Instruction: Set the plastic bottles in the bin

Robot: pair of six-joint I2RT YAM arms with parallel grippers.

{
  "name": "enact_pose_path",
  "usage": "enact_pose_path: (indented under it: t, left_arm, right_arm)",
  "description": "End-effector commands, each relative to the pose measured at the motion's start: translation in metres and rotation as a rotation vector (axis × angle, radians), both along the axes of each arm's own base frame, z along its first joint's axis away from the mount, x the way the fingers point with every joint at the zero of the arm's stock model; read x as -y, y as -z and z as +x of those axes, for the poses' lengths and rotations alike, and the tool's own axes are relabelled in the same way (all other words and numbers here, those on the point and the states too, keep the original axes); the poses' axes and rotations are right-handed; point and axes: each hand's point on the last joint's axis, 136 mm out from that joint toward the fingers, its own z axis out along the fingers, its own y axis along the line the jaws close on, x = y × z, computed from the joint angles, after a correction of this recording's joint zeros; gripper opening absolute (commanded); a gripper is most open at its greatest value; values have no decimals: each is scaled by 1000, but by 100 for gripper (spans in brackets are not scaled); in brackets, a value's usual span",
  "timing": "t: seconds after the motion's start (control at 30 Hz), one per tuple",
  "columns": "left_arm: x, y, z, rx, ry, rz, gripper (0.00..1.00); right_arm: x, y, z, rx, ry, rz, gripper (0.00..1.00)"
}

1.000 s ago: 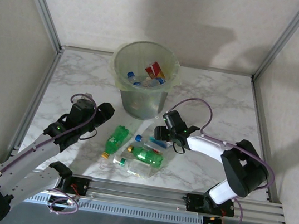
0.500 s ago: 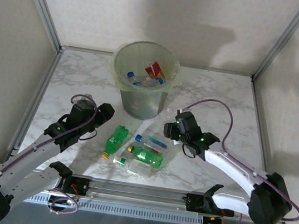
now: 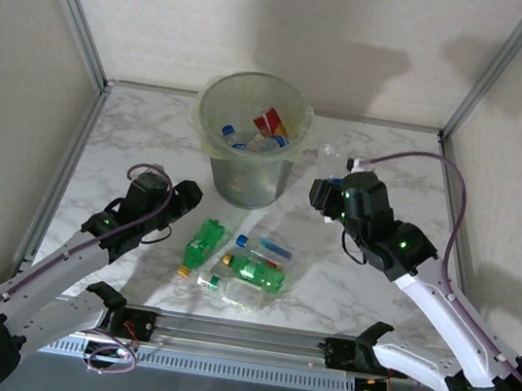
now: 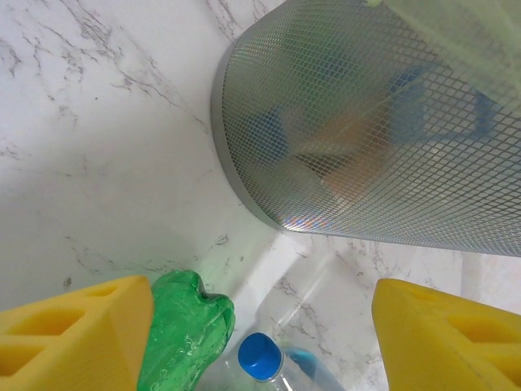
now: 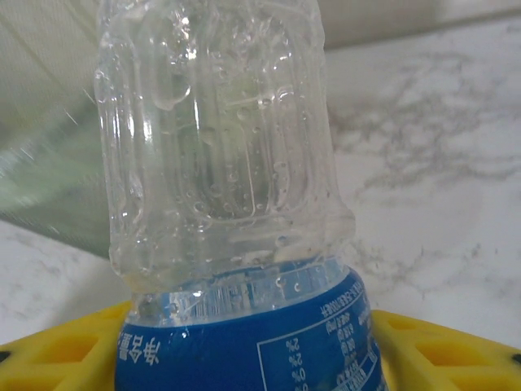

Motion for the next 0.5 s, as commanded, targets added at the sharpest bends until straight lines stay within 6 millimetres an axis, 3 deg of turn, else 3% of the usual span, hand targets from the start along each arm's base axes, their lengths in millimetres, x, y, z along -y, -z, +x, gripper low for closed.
enact_pose_path:
  t: [0.0, 0.17, 0.27, 0.47]
  left_arm:
    - [0, -8, 5, 21, -9, -16, 72]
    - [-1, -10, 5, 26, -12, -18, 73]
    - [-2, -9, 4, 25, -16, -17, 73]
    - [-5, -7, 1, 23, -22, -16, 73]
  right_arm:
    - [-3, -39, 14, 65, 16, -7, 60]
    - [-35, -97, 37, 135, -52, 38, 60]
    - [-58, -118, 51, 160, -102, 51, 60]
    - [-93, -129, 87, 159, -132, 21, 61]
